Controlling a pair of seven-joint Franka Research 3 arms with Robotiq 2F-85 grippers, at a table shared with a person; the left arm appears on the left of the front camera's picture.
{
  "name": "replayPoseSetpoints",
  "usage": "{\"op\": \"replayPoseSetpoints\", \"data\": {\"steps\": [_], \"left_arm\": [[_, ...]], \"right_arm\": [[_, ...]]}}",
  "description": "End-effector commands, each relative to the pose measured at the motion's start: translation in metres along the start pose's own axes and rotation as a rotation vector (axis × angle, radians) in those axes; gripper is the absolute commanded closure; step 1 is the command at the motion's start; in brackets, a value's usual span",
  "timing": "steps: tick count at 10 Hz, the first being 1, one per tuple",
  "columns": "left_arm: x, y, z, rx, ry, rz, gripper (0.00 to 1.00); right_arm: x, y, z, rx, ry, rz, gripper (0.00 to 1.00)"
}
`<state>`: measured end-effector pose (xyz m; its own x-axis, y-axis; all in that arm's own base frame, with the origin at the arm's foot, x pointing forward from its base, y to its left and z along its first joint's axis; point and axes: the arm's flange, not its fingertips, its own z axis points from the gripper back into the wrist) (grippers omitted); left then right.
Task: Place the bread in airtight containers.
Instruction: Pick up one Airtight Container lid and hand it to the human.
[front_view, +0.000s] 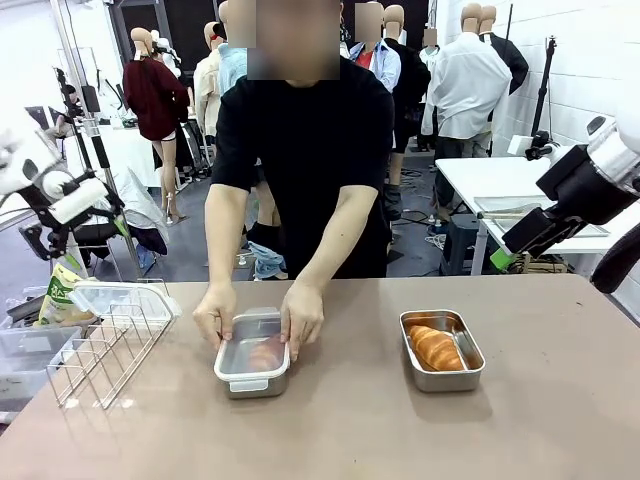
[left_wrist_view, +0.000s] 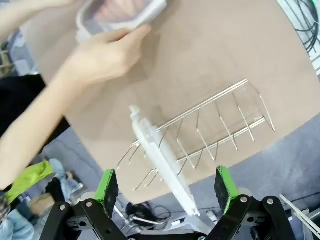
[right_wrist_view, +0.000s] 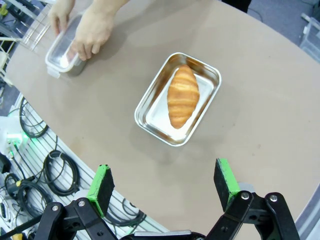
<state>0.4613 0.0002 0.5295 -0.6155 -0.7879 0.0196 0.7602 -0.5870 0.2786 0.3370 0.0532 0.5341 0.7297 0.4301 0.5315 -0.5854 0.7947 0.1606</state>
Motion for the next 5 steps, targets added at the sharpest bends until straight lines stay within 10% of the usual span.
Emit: {"op": "replayPoseSetpoints", "data": {"steps": [1,5], "left_arm": [[-0.0178,0.0098,-0.0137,-0.095,-0.003,0.026,0.0],[-0.0237,0.015,-0.0122,-0.083,-0.011,0.033,0.0]], "right_arm": [[0.0,0.0,-0.0012,0.014,-0.003,-0.004,0.0],[0.0,0.0,-0.0012,0.014,-0.003,-0.004,0.0]]}}
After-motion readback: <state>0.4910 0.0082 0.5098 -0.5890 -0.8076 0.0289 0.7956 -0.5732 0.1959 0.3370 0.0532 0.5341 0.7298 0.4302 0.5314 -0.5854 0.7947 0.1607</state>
